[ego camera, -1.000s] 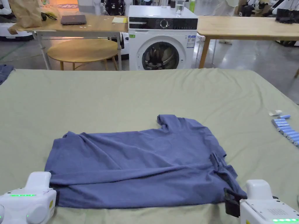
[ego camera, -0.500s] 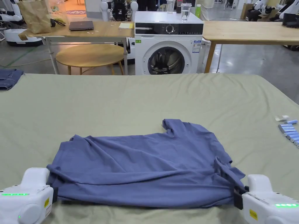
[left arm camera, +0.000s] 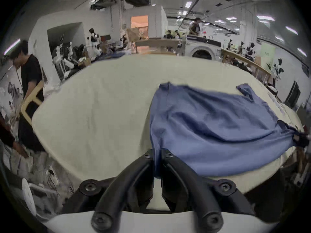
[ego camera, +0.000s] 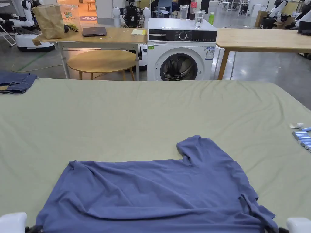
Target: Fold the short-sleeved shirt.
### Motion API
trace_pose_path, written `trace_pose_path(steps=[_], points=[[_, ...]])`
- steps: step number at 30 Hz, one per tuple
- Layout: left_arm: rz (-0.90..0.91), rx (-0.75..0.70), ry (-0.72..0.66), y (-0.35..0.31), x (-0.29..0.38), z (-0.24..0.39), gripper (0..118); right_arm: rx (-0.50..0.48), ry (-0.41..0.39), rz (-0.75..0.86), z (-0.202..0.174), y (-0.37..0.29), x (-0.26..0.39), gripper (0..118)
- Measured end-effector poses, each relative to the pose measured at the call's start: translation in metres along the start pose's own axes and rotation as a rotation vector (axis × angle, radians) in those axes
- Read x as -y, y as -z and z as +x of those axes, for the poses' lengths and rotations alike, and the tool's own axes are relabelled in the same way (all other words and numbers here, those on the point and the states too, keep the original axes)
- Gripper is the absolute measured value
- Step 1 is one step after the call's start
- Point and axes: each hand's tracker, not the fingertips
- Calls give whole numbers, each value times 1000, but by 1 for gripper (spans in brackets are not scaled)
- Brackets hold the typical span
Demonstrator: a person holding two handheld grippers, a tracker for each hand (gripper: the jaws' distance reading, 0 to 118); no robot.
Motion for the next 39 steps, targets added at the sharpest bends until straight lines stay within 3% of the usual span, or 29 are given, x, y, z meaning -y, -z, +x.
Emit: trace_pose_path(steps=[1, 2, 3, 4, 5, 6, 7, 11, 16, 18, 19, 20, 21, 22, 25, 28, 34, 35, 37, 38, 39], points=[[-13, 8, -27, 4, 10, -4, 1, -6, 19, 0, 2, 2, 8, 9], [-11, 22, -59, 6, 16, -8, 2, -20, 47, -6, 5, 4, 14, 33], [18, 29, -72, 4, 20, -10, 16, -40, 85, 2, 9, 2, 14, 66], [24, 15, -66, -1, 18, -9, 46, -37, 109, 6, 10, -2, 10, 96], [66, -41, -32, -10, 13, -5, 96, -41, 112, 14, 13, -8, 5, 110], [130, -44, 11, -21, 7, -2, 111, -40, 101, 50, 8, -16, -3, 110], [182, -28, 29, -26, 2, -2, 115, -40, 78, 114, 2, -25, -12, 110], [326, -9, 127, -55, -41, 31, 117, -42, -16, 263, -38, -46, -56, 110], [388, 41, 203, -49, -80, 85, 117, -90, -8, 373, -98, -44, -99, 110], [395, 71, 216, -41, -84, 101, 107, -91, -31, 380, -116, -38, -106, 107], [395, 86, 221, -38, -84, 106, 86, -86, -46, 387, -123, -35, -107, 97], [395, 84, 220, -35, -81, 109, 30, -77, -69, 385, -129, -32, -108, 57], [389, 75, 219, -32, -79, 111, 0, -64, -94, 362, -133, -29, -107, 4], [369, 69, 215, -28, -76, 111, 0, -24, -110, 335, -136, -25, -106, 0], [339, 110, 182, -26, -68, 106, 0, -85, -73, 335, -135, -24, -100, 0], [313, 83, 183, -17, -68, 94, 0, -60, -87, 340, -138, -17, -98, 0], [159, 96, 47, 30, -76, 49, 0, -85, -70, 299, -129, 2, -103, 0], [154, 83, 50, 41, -83, 42, 11, -90, -72, 286, -129, 8, -103, 0], [142, 54, 70, 57, -96, 35, 46, -86, -79, 267, -127, 18, -105, 0], [134, 51, 84, 69, -106, 32, 46, -81, -83, 259, -127, 24, -106, 0], [94, 44, 103, 90, -119, 27, 91, -79, -84, 249, -125, 30, -107, 0]])
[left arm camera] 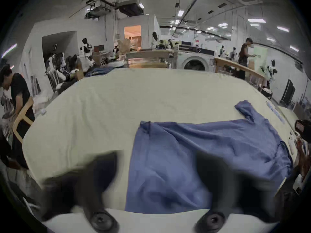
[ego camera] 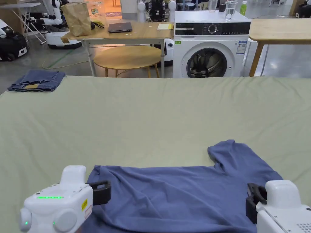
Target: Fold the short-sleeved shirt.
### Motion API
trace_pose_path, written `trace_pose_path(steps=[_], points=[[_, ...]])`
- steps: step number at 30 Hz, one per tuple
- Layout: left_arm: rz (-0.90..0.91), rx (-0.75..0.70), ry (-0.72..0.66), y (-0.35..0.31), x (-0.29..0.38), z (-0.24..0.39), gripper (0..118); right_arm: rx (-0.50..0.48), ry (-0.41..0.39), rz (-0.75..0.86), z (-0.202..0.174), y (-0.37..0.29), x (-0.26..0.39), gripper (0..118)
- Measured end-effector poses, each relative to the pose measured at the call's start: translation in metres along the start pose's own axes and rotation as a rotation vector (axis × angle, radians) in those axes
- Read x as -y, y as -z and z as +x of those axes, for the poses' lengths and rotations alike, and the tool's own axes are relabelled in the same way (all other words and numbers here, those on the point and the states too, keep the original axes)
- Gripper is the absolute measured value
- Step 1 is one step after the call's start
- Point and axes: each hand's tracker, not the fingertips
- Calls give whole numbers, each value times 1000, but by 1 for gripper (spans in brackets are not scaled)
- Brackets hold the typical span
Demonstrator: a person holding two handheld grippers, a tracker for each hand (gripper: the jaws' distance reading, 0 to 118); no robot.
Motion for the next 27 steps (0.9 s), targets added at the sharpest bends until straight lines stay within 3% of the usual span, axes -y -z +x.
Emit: trace_pose_path(steps=[1, 7, 12, 13, 15, 16, 17, 18, 20, 21, 25, 27], points=[[2, -1, 13, 10, -5, -3, 118, 1, 1, -8, 2, 4, 0, 0], [-122, -62, 55, 101, -55, -10, 115, 46, 1, -48, 29, 28, -5, 0], [-249, -126, 146, 168, -47, -11, 99, 102, 15, -106, 67, 63, -15, 0], [-236, -83, 125, 166, -46, -12, 90, 107, 8, -123, 75, 76, -19, 0], [-196, -35, 127, 152, -48, -8, 38, 171, -41, -163, 90, 100, -25, 0], [-144, -93, 218, 114, -50, 28, 8, 171, -37, -184, 99, 115, -27, 0], [-143, -95, 270, 101, -49, 44, 1, 160, -19, -231, 109, 131, -30, 11], [-141, -107, 290, 92, -47, 54, 1, 147, -2, -273, 116, 146, -32, 34], [-182, -33, 219, 98, -58, 37, 1, 137, 8, -363, 128, 182, -34, 111], [-163, -35, 197, 93, -64, 33, 1, 140, -2, -394, 134, 198, -31, 118], [-149, -16, 144, 86, -74, 17, 1, 159, -96, -448, 140, 239, -19, 116], [-144, -18, 141, 84, -79, 10, 1, 124, -92, -533, 139, 246, -14, 85]])
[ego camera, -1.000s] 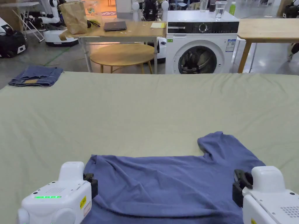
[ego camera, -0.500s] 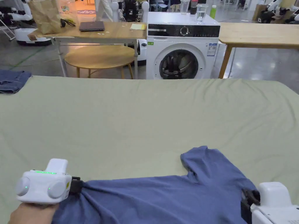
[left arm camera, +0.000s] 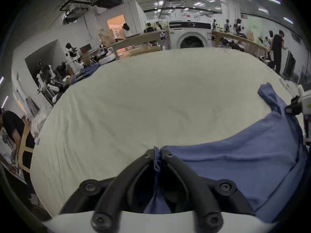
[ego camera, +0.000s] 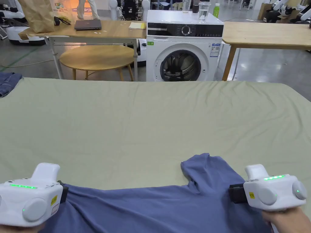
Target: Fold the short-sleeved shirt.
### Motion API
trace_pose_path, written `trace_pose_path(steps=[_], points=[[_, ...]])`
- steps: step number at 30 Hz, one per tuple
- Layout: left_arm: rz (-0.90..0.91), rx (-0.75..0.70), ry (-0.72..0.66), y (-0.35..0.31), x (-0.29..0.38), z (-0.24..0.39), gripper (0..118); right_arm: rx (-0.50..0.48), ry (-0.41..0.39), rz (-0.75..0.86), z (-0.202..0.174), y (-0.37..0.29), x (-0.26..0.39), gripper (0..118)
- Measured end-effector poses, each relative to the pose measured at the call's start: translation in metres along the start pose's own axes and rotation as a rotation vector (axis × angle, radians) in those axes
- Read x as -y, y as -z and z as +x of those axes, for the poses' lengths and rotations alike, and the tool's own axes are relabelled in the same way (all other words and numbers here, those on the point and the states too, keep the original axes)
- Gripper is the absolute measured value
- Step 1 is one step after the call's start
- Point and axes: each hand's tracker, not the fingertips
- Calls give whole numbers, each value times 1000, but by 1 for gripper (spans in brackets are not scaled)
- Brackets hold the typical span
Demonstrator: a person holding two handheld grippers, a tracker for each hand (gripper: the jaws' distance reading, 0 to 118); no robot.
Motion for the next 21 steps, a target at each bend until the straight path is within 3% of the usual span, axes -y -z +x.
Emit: trace_pose_path(steps=[1, 2, 3, 4, 5, 7, 9, 11, 16, 21], points=[[15, -18, 7, -7, 6, 11, 1, -58, 27, -36, -1, -2, -1, 78], [15, -18, 3, -10, 6, 12, 1, -119, 88, 19, -5, -14, 0, 78], [18, -21, -1, -12, 6, 11, 1, -92, 73, 69, -12, -28, 1, 53], [23, -21, -5, -14, 6, 10, 1, -87, 32, 98, -19, -35, 4, 11], [28, -22, -5, -15, 9, 13, 1, -88, -26, 107, -26, -41, 6, 0], [38, -22, 0, -24, 8, 12, 1, -144, -49, 105, -33, -57, 9, 0], [91, -26, -1, -46, 11, 11, 1, -78, -87, 219, -33, -93, 13, 0], [150, -2, -15, -75, 14, 6, 1, -118, -39, 299, -20, -135, 20, 0], [289, 21, -32, -156, 45, 0, 1, -96, -46, 487, -1, -234, 69, 0], [338, 41, -67, -205, 110, -6, 1, -84, -15, 513, 2, -274, 153, 0]])
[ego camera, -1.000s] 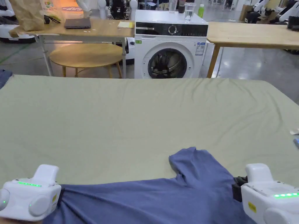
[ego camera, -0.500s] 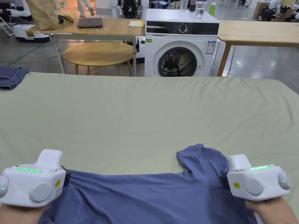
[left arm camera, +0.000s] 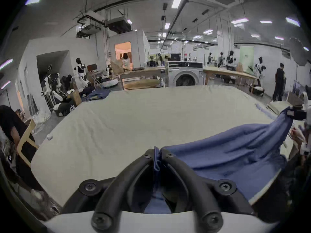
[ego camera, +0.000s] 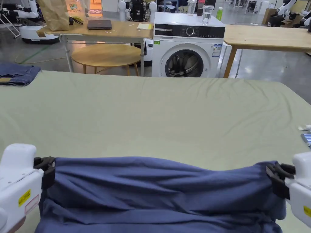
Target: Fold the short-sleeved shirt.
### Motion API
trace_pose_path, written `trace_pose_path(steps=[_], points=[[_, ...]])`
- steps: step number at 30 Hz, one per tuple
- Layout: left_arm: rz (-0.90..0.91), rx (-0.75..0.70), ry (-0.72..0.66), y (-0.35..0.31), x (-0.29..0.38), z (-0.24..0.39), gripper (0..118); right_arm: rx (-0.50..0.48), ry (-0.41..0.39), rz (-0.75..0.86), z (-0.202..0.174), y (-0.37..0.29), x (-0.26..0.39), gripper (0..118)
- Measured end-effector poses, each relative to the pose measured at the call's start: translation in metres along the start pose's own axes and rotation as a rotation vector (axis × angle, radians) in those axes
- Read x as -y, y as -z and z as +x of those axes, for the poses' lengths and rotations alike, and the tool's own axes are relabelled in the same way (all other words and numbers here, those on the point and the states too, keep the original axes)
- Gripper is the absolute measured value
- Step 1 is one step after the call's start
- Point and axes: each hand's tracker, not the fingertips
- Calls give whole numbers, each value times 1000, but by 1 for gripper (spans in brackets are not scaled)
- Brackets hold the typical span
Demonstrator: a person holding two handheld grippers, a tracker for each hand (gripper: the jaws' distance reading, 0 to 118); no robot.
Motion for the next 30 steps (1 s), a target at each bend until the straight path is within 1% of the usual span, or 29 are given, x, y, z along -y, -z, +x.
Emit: trace_pose_path(steps=[2, 4, 8, 10, 11, 12, 13, 14, 15, 16, 18, 21, 22, 25, 26, 27, 28, 29, 30], points=[[-29, -3, -9, -8, 24, -5, 1, 19, 2, -29, -5, -8, 29, 0], [-114, -10, -24, 0, 57, -15, 1, 26, 22, -108, -9, -8, 64, 0], [-276, -7, -91, 27, 114, -28, 2, 32, 114, -248, -13, 8, 123, 0], [-277, -6, -94, 35, 122, -26, 10, 34, 126, -281, -16, 15, 128, 1], [-273, -19, -83, 36, 119, -22, 10, 29, 122, -278, -18, 15, 123, 1], [-247, -42, -69, 26, 112, -11, 27, 27, 112, -280, -20, 14, 117, 4], [-214, -38, -69, 21, 103, -7, 55, 34, 86, -270, -23, 10, 107, 13], [-161, -32, -75, 15, 90, -2, 92, 55, 61, -221, -26, 4, 92, 41], [-110, -27, -71, 9, 78, 4, 107, 41, 69, -188, -28, 0, 80, 65], [-51, -25, -55, 4, 66, 11, 111, 16, 78, -154, -31, -4, 64, 80], [21, -40, -6, 1, 41, 30, 111, 4, 101, -60, -42, -9, 36, 82], [106, 5, 5, -2, 9, 68, 111, -10, 114, 88, -67, -11, 0, 82], [116, 12, 10, 1, 3, 78, 111, 7, 114, 131, -75, -11, -7, 82], [122, 20, 27, 10, -5, 102, 110, 17, 126, 180, -97, -6, -20, 81], [130, 34, 29, 11, -4, 107, 97, 28, 130, 190, -102, -5, -19, 69], [137, 50, 30, 11, -3, 112, 71, 30, 132, 211, -107, -4, -17, 42], [140, 50, 32, 11, 0, 115, 31, 61, 116, 247, -111, -3, -14, 5], [136, 44, 35, 13, 1, 118, 2, 76, 106, 230, -116, 1, -13, 0], [131, 40, 39, 15, 3, 120, 2, 80, 119, 243, -118, 1, -14, 0]])
